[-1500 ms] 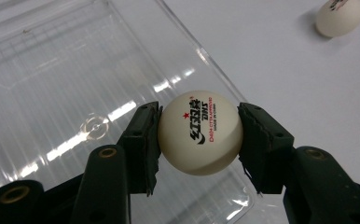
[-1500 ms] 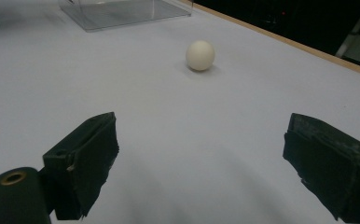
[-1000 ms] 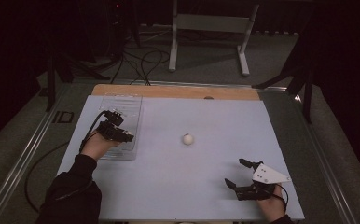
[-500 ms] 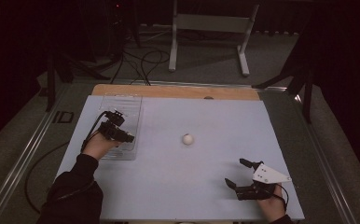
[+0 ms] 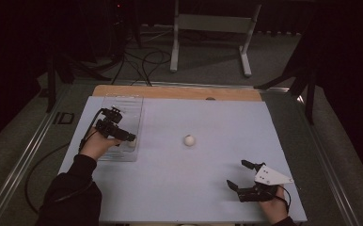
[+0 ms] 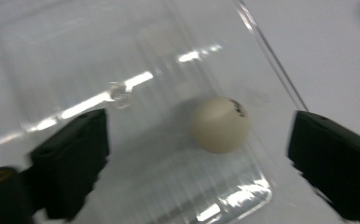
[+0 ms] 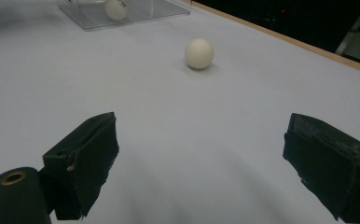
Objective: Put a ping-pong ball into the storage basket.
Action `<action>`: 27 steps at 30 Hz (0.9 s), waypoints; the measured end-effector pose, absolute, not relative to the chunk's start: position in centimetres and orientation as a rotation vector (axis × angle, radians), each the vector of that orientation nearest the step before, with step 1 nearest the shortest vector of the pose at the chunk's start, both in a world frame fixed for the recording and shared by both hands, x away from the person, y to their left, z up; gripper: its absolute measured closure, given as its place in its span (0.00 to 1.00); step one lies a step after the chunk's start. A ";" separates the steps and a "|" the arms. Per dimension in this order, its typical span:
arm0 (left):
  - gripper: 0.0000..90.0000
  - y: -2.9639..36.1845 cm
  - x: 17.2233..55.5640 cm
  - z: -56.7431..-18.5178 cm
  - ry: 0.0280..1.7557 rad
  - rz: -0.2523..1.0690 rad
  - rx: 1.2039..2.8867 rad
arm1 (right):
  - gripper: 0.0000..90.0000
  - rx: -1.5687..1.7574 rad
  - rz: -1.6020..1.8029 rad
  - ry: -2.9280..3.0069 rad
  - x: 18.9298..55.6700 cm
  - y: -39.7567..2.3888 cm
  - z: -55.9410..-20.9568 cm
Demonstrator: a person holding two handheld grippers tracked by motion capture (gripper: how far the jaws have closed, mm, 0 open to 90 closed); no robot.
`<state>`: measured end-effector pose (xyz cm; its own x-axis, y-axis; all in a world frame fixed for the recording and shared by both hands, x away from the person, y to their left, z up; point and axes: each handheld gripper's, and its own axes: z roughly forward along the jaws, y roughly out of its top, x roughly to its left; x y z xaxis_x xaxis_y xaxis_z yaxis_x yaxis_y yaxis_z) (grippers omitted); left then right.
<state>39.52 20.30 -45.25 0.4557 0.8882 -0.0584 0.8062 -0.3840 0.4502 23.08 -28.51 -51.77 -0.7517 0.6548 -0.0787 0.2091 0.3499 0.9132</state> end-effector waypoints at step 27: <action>0.01 17.0 38.0 -41.8 1.253 0.262 2.294 | 0.11 0.751 1.386 2.190 23.1 -28.4 -51.8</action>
<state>38.01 17.03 -41.81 0.5557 0.8283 -0.0717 0.7302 -0.4450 0.5184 23.07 -28.43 -51.76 -0.7559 0.6503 -0.0758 0.2096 0.3500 0.9130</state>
